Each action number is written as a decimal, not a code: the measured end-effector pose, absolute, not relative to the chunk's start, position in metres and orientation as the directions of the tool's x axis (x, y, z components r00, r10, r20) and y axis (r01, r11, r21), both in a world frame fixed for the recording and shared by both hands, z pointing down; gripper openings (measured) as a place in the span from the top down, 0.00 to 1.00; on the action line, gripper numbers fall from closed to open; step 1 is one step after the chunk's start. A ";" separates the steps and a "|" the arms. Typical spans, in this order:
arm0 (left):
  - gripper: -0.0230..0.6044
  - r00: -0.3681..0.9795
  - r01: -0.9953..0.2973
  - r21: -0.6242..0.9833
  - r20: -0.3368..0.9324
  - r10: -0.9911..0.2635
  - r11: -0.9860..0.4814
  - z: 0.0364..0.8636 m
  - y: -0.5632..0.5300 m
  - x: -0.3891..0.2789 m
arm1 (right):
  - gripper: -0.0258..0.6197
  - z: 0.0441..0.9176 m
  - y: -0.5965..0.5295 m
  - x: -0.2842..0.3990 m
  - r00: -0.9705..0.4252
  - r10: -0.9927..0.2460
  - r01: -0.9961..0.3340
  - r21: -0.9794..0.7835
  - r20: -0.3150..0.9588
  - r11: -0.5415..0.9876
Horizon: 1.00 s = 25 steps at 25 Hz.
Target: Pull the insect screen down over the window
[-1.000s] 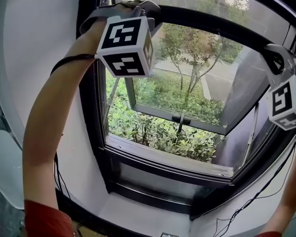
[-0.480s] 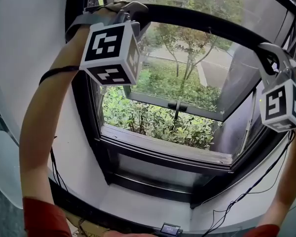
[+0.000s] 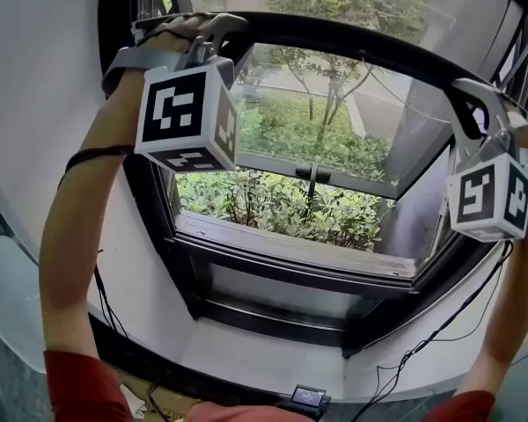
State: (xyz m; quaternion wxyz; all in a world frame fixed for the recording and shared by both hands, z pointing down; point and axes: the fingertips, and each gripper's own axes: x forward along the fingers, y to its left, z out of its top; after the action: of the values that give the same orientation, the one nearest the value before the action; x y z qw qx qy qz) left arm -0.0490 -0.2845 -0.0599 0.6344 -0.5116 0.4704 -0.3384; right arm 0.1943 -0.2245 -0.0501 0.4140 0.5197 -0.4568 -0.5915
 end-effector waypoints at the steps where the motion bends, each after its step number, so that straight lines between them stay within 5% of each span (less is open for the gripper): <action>1: 0.93 0.328 -0.052 -0.968 -0.249 -0.911 0.245 -0.057 -0.284 -0.049 | 0.92 -0.047 -0.224 0.194 -0.114 -0.965 0.014 0.971 -0.235 -0.238; 25: 0.93 0.333 -0.051 -0.987 -0.163 -0.929 0.154 0.047 -0.279 -0.056 | 0.92 0.053 -0.220 0.188 -0.129 -0.979 -0.051 0.987 -0.155 -0.149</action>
State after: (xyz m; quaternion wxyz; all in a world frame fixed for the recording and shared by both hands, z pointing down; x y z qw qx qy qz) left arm -0.0559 -0.2786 0.0469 0.6105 -0.5419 0.4523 -0.3594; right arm 0.1880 -0.2199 0.0532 0.4157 0.5125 -0.5026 -0.5586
